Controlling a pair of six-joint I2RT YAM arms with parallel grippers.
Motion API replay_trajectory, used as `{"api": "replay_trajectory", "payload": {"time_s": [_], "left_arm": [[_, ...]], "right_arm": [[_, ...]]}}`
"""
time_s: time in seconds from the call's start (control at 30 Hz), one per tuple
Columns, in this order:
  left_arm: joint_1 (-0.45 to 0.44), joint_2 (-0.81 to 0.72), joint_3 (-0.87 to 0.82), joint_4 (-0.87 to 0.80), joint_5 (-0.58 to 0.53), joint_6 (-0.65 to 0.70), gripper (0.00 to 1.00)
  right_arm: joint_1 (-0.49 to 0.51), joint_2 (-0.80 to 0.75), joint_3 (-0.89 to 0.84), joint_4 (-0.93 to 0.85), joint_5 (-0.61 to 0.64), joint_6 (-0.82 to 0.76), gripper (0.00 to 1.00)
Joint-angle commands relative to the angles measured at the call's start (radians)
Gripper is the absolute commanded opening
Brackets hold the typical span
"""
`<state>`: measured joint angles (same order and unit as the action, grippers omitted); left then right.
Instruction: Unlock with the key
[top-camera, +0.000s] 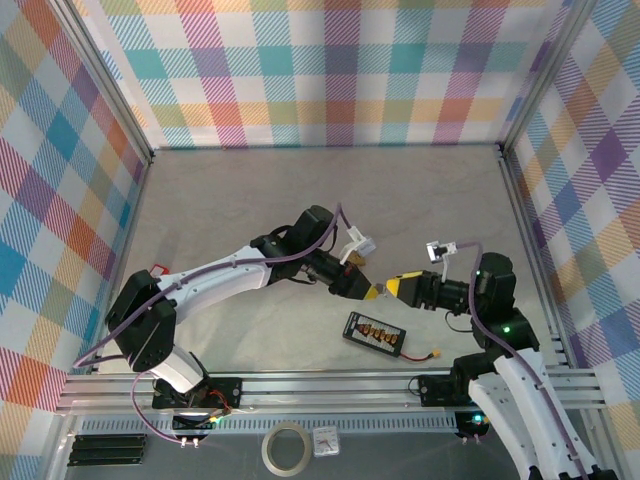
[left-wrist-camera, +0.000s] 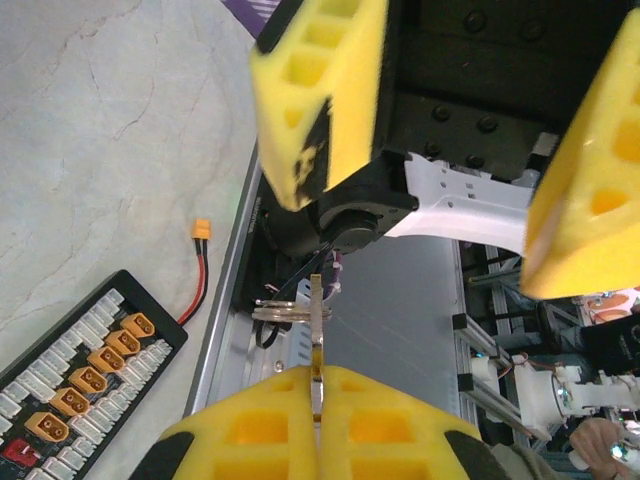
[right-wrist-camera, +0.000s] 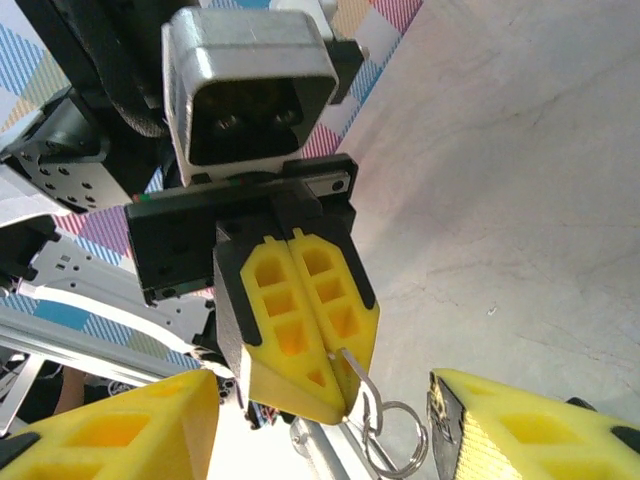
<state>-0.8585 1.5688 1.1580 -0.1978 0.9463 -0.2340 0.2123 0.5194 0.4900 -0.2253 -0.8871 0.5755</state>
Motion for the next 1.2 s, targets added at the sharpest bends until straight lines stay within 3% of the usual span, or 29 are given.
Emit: {"api": "replay_trajectory", "payload": {"time_s": [0.0, 0.4, 0.93, 1.07, 1.17], "left_arm": [[0.003, -0.004, 0.037, -0.017, 0.040, 0.038, 0.00], [-0.004, 0.012, 0.029, 0.017, 0.051, 0.028, 0.00], [-0.034, 0.052, 0.067, 0.020, 0.063, 0.032, 0.00], [-0.039, 0.053, 0.074, 0.011, 0.060, 0.041, 0.00], [-0.040, 0.060, 0.076, 0.005, 0.064, 0.046, 0.00]], "right_arm": [[-0.004, -0.013, -0.032, 0.071, -0.045, 0.012, 0.58], [0.000, -0.041, -0.131, 0.237, -0.096, 0.118, 0.48], [0.019, -0.067, -0.193, 0.294, -0.086, 0.161, 0.37], [0.024, -0.080, -0.198, 0.297, -0.086, 0.168, 0.25], [0.025, -0.092, -0.202, 0.303, -0.085, 0.180, 0.08]]}}
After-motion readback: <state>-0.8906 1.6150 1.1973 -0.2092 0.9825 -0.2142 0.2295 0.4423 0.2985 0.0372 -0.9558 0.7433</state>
